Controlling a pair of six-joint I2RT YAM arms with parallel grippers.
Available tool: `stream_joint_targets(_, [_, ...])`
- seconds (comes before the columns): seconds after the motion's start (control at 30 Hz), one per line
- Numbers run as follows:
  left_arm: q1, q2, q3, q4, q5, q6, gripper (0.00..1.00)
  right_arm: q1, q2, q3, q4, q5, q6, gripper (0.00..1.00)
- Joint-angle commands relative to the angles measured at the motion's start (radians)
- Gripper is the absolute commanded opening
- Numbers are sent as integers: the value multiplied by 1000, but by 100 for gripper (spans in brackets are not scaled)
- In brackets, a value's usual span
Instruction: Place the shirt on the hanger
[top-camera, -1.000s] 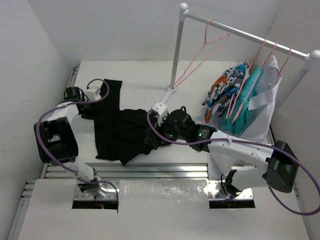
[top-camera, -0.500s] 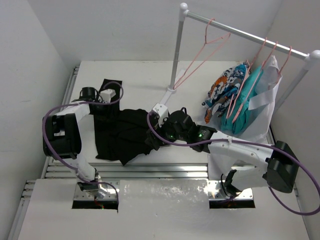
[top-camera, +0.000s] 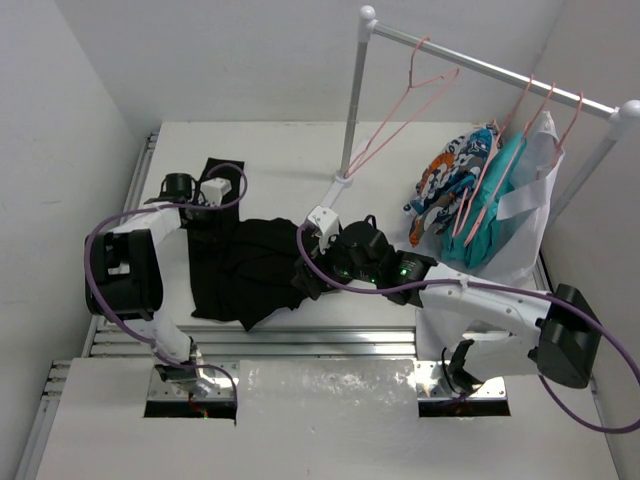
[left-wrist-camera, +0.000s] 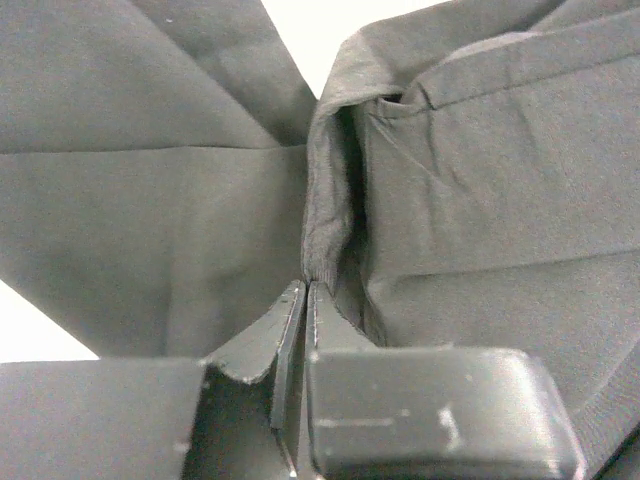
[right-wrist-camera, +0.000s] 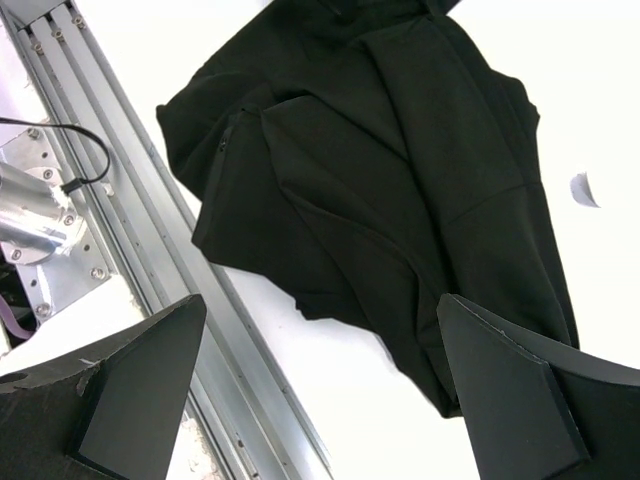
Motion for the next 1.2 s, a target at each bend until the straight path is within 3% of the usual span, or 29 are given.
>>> stream_joint_targets(0.0, [-13, -35, -22, -13, 41, 27, 0, 1, -46, -11, 31, 24, -13, 99])
stream_joint_targets(0.07, [-11, -55, -27, 1, 54, 10, 0, 1, -57, -17, 36, 28, -11, 99])
stream_joint_targets(0.27, [-40, -338, 25, 28, 161, -61, 0, 1, -101, -36, 42, 33, -3, 99])
stream_joint_targets(0.43, [-324, -423, 118, -68, 187, -111, 0, 1, -122, -56, 70, 79, 27, 99])
stream_joint_targets(0.57, [-552, -464, 73, -85, 174, -80, 0, 0, -199, -108, 60, 205, 88, 99])
stream_joint_targets(0.63, [-606, -478, 46, -90, 180, -44, 0, 0, -280, -151, 88, 267, 110, 99])
stream_joint_targets(0.7, [-687, -497, 12, -106, 183, 32, 17, 0, -332, -206, 125, 321, 135, 99])
stream_joint_targets(0.73, [-713, -504, -8, -114, 184, 55, 30, 1, -371, -220, 132, 335, 136, 99])
stream_joint_targets(0.77, [-759, -506, -13, -125, 187, 98, 53, 1, -385, -232, 140, 347, 138, 99])
stream_joint_targets(0.8, [-770, -506, -13, -151, 195, 117, 62, 0, -395, -235, 142, 355, 136, 99])
stream_joint_targets(0.87, [-773, -512, 9, -169, 215, 142, 71, 1, -405, -234, 137, 367, 130, 99])
stream_joint_targets(1.0, [-731, -563, 36, -116, 157, 100, 72, 0, -354, -211, 131, 332, 132, 99])
stream_joint_targets(1.1, [-553, -616, 65, -50, 216, 10, 73, 0, -264, -173, 128, 295, 135, 99])
stream_joint_targets(1.13, [-425, -618, 79, -44, 229, -36, 73, -3, -238, -145, 122, 282, 139, 99])
stream_joint_targets(1.17, [-364, -615, 93, -42, 243, -48, 73, -2, -180, -130, 119, 248, 145, 99])
